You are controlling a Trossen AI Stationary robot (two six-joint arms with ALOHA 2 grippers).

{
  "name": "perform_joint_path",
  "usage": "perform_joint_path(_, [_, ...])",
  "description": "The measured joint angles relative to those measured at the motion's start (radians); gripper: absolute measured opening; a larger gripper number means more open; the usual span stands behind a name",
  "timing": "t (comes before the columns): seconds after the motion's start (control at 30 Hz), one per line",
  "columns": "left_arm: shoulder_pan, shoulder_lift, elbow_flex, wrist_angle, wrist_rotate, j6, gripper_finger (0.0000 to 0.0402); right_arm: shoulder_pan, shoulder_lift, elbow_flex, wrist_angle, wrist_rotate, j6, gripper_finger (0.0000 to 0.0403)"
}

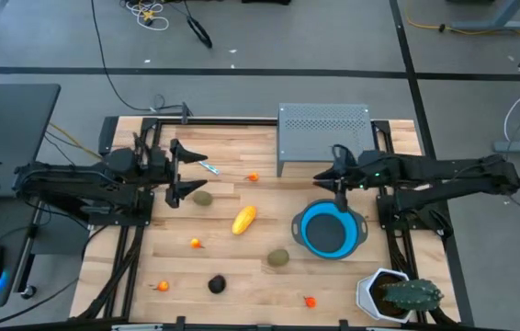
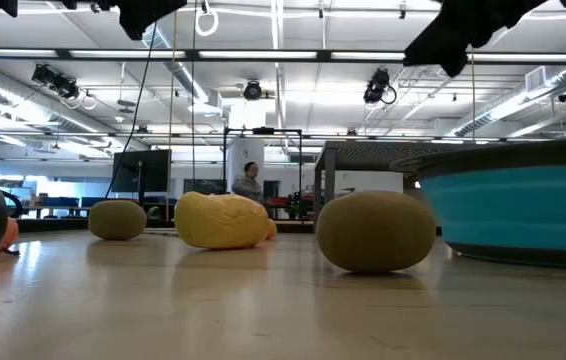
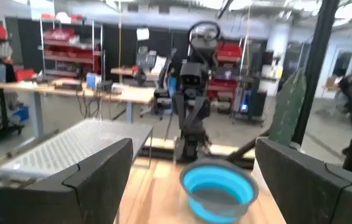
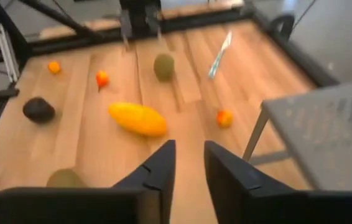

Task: Pick & Place Fruit
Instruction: Put the blue strainer bowl on the shelf

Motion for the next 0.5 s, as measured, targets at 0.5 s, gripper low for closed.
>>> perform_joint_path(0.5, [0.000, 0.094, 0.001, 0.046, -0.452, -0.131, 0.0348, 0.003, 0.155, 0.000, -0.230, -0.081, 0.048, 0.0180])
